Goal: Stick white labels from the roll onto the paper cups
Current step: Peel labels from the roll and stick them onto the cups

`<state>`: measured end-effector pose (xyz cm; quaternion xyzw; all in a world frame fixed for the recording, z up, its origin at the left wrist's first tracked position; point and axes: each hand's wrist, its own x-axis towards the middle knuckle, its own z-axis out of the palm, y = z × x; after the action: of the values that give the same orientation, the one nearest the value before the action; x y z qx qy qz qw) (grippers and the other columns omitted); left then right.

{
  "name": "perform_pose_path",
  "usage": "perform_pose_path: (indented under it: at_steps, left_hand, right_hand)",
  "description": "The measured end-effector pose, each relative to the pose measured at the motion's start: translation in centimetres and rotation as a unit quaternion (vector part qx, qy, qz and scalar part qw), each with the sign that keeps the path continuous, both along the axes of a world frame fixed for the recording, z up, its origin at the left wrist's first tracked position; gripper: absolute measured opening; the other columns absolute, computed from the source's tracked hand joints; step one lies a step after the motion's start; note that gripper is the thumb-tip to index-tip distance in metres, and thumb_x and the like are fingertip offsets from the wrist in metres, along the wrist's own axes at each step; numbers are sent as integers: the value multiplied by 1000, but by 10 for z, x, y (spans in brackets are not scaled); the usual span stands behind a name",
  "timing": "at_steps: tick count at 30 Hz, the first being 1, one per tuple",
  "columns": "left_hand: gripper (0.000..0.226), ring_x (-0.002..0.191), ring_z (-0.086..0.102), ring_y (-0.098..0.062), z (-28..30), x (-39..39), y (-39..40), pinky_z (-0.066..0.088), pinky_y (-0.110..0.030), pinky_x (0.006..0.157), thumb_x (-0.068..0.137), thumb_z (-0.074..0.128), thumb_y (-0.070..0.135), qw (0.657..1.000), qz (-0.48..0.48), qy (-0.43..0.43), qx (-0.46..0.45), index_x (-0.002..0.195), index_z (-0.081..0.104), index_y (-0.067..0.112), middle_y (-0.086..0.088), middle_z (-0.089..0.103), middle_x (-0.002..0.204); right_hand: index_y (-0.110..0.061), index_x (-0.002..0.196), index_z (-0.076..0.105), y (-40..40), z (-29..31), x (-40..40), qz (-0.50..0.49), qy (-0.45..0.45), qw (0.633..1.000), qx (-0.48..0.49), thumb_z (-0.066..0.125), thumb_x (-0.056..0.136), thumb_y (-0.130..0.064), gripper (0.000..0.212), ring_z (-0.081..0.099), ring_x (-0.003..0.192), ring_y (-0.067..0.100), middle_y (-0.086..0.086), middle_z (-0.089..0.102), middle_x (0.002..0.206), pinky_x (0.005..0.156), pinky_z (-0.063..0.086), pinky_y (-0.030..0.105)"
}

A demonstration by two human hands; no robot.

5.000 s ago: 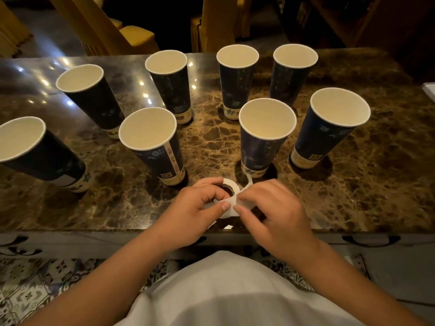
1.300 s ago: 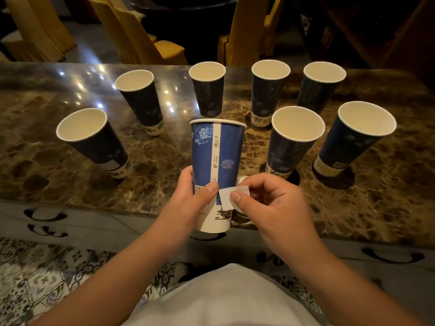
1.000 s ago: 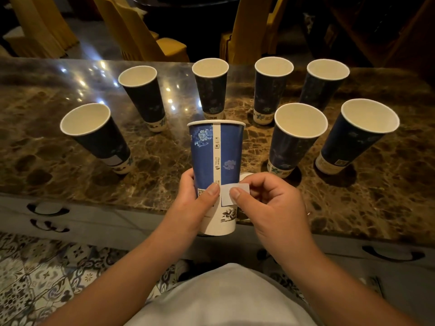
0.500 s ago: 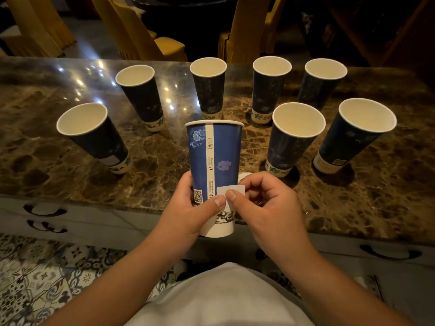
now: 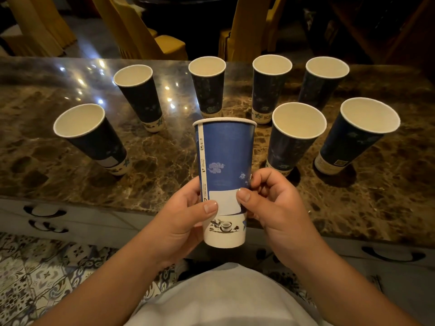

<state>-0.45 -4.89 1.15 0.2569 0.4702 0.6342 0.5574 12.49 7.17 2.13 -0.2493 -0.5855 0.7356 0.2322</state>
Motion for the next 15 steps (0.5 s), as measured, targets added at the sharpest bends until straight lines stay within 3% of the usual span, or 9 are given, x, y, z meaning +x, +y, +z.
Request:
perform_pose_path:
  at_steps: [2, 6, 8, 11, 13, 15]
  left_hand:
    - [80, 112, 62, -34, -2, -1, 0, 52, -42, 87, 68, 83, 34, 1000, 5, 19, -3, 135, 48, 9, -20, 62, 126]
    - [77, 112, 64, -31, -7, -7, 1, 54, -37, 87, 61, 87, 36, 996, 49, 77, -12, 128, 55, 14, -15, 66, 123]
    - [79, 113, 64, -28, -6, -16, 2, 54, -36, 87, 56, 90, 37, 986, 95, 132, -23, 124, 55, 20, -9, 67, 123]
    - [82, 113, 63, -11, -6, -37, 3, 55, -28, 87, 56, 86, 29, 944, 182, 264, -82, 129, 47, 29, 5, 66, 122]
    - [82, 107, 60, 6, -7, -49, 5, 52, -17, 85, 63, 85, 13, 911, 225, 326, -117, 130, 42, 33, 14, 63, 118]
    - [78, 98, 57, 18, -14, -60, 6, 49, -8, 77, 69, 82, 5, 893, 256, 345, -135, 127, 40, 36, 21, 59, 114]
  right_hand:
    - [-15, 83, 51, 2, 0, 0, 3, -5, 1000, 16, 85, 68, -26, 39, 66, 82, 32, 19, 63, 87, 67, 60, 33]
    - [-16, 85, 54, 3, 0, 0, 4, -27, 995, 91, 75, 77, -12, 23, 58, 66, 12, 7, 59, 73, 63, 56, 23]
    - [-18, 91, 57, 4, -2, 0, -4, -21, 994, 108, 73, 80, -7, 22, 56, 66, 12, 2, 60, 75, 65, 56, 23]
    - [-25, 95, 60, 8, -7, 0, -7, -54, 988, 145, 71, 83, -11, 22, 61, 78, 19, 0, 64, 85, 72, 57, 29]
    - [-27, 94, 61, 11, -14, -1, -7, -87, 977, 197, 71, 83, -14, 19, 61, 83, 15, -5, 64, 84, 73, 56, 26]
    - [-25, 93, 63, 15, -20, -2, -21, -107, 925, 365, 71, 84, -18, 15, 58, 85, 8, -12, 64, 88, 73, 51, 16]
